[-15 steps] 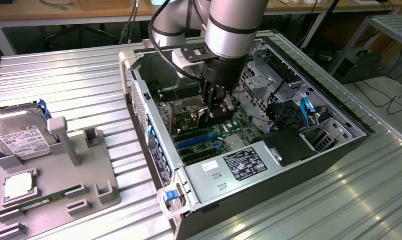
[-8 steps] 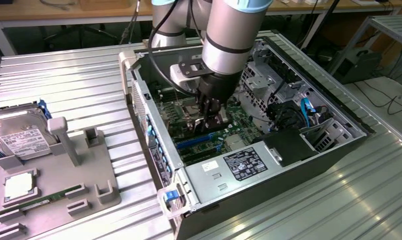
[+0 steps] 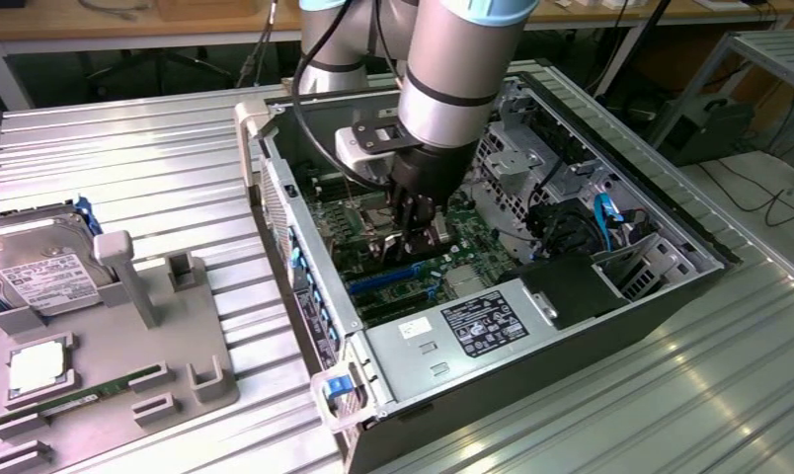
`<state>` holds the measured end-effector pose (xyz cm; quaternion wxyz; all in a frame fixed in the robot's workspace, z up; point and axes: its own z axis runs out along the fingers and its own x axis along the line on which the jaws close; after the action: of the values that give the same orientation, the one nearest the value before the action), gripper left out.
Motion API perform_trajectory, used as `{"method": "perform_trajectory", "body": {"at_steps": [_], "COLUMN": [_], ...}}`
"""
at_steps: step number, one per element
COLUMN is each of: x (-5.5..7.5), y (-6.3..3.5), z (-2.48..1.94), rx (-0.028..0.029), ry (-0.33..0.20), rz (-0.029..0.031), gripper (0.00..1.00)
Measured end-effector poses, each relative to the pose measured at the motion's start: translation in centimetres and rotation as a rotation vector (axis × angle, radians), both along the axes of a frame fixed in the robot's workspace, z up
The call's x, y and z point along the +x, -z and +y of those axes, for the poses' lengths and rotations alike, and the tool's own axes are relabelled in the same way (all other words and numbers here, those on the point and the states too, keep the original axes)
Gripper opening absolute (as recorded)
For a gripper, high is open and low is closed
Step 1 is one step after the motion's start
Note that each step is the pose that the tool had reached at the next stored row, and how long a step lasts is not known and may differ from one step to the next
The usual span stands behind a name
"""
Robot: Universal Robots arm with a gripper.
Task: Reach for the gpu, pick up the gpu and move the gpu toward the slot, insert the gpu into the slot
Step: 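Insert the gpu into the slot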
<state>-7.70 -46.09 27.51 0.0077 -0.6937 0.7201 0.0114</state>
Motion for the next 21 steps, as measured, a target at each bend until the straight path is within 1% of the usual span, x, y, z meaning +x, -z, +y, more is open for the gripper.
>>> {"method": "perform_trajectory", "body": {"at_steps": [3,7,12,17,21], "x": [-0.01,-0.06,-0.19,-0.21,-0.35], "y": [0.03,0.09,0.32,0.77,0.88], "z": [-0.17,-0.19,-0.19,-0.19,-0.03], "rx": [0.0002,0.0000,0.0000,0.0000,0.0001], "ry": [0.000,0.000,0.000,0.000,0.000], "rz": [0.0000,0.0000,0.0000,0.0000,-0.0001], "gripper": [0.27,0.27,0.27,0.27,0.27]}}
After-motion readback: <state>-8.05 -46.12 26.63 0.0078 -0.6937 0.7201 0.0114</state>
